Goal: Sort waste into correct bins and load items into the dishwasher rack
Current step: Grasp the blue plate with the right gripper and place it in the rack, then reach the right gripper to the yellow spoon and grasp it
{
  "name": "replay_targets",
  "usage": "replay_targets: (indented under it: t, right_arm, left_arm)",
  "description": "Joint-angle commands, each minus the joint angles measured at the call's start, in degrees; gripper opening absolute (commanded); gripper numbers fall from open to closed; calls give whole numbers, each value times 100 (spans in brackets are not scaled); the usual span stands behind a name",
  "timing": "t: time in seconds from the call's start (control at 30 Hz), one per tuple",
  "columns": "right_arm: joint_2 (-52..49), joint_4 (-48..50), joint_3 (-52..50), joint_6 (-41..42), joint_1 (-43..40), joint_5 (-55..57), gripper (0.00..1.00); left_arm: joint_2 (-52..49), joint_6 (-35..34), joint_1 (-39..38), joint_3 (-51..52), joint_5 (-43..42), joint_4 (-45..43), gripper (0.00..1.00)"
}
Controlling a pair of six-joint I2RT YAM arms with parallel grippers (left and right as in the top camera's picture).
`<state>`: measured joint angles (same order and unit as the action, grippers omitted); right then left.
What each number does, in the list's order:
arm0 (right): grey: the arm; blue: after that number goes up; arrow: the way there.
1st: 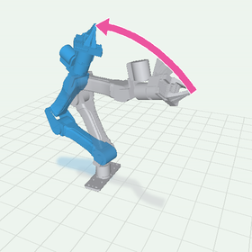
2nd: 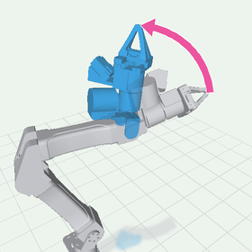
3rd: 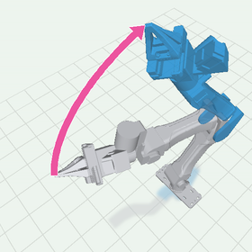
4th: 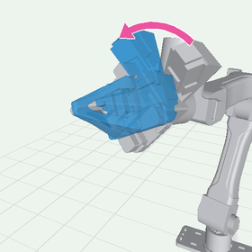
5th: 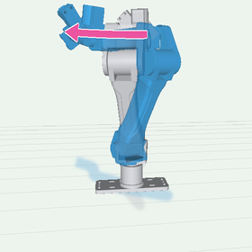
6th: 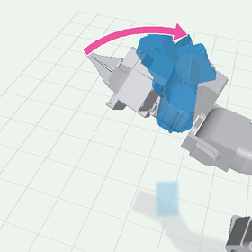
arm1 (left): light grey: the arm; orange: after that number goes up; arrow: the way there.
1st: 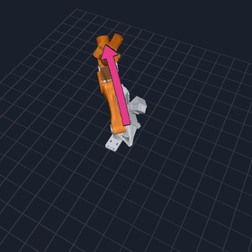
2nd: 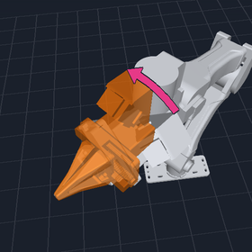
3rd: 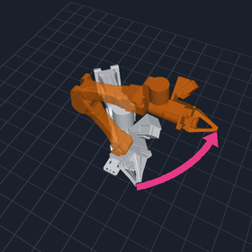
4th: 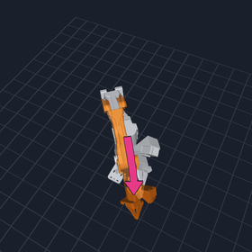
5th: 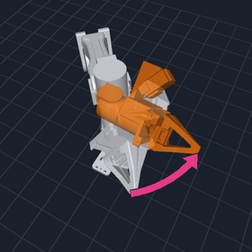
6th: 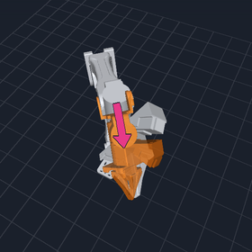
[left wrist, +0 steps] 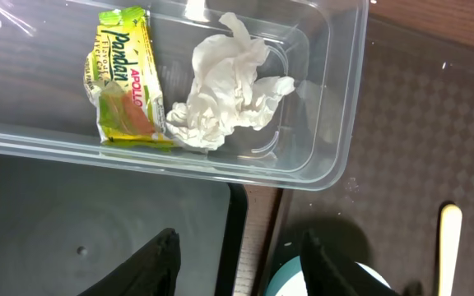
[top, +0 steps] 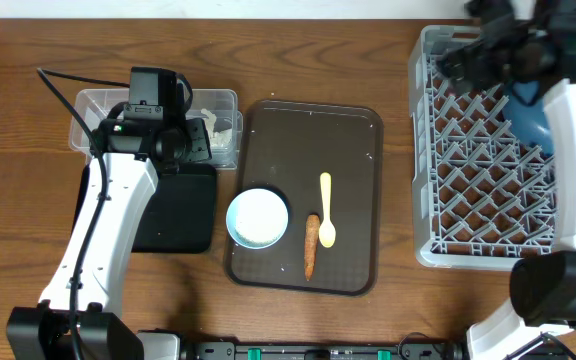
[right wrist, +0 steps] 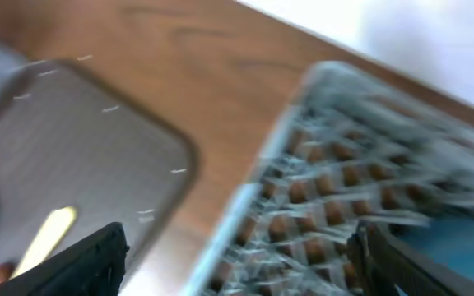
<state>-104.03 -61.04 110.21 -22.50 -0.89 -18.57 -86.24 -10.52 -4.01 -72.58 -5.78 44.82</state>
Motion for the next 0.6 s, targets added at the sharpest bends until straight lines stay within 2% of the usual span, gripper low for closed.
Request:
replay_targets:
  t: [0.0,0.2,0.57]
  right_arm:
    - [-79,-208,-203,118,492,-297,88]
    - [-90,-59,-1054,437,1307,-291,88]
    - [-90,981,-2988,1775,2612,-20,83]
  left_arm:
    - [52,-9,20,-42,46,13,50]
    - [52,-9,20,-42,46,17,50]
    - [52,-9,20,-42,44,15,50]
